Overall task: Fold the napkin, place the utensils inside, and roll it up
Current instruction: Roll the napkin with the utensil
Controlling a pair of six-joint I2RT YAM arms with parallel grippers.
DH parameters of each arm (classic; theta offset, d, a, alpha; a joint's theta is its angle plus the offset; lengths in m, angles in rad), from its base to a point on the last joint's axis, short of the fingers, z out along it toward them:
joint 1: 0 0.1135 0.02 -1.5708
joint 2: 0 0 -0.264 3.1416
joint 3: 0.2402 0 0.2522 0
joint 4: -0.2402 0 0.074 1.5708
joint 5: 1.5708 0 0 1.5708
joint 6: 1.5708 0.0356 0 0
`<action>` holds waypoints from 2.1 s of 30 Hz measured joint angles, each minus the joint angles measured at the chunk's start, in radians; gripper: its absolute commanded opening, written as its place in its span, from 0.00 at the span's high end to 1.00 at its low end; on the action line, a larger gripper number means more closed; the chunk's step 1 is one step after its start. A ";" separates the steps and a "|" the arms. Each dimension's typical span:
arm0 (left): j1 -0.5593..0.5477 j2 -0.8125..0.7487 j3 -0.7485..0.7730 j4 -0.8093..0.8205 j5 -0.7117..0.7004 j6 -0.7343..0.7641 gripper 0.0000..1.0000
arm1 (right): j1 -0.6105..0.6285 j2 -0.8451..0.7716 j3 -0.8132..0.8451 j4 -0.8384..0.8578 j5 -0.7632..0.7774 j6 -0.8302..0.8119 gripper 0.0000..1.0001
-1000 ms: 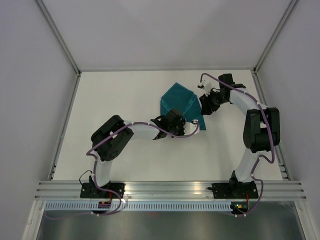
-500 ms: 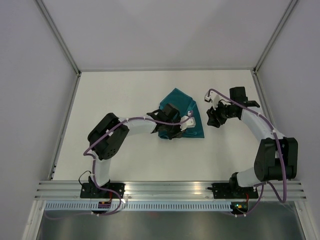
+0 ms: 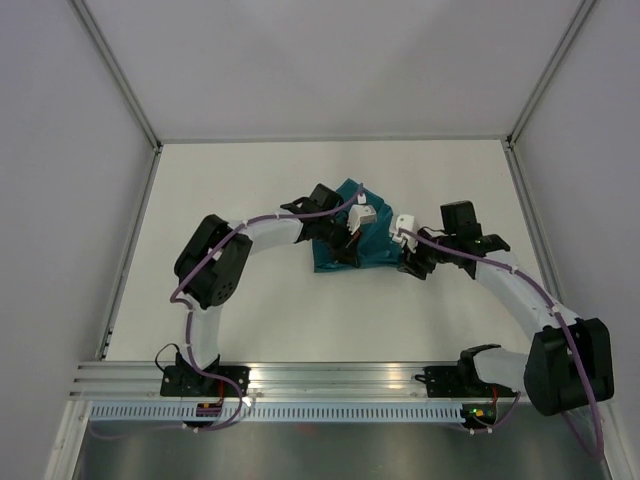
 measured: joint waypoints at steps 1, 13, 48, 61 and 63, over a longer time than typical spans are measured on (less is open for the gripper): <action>0.000 0.006 0.013 -0.011 0.009 -0.005 0.98 | 0.034 -0.007 -0.011 0.019 0.014 0.001 0.38; -0.002 0.066 0.066 -0.103 0.032 -0.015 0.98 | 0.235 0.145 -0.033 0.219 0.124 0.005 0.35; 0.005 0.102 0.122 -0.151 0.049 -0.018 0.70 | 0.407 0.401 -0.026 0.464 0.299 -0.032 0.81; 0.055 0.093 0.103 -0.085 0.039 -0.105 0.59 | 0.401 0.414 0.027 0.400 0.293 -0.048 0.88; 0.071 0.080 0.083 -0.059 0.038 -0.127 0.59 | 0.393 0.428 0.051 0.374 0.278 -0.054 0.88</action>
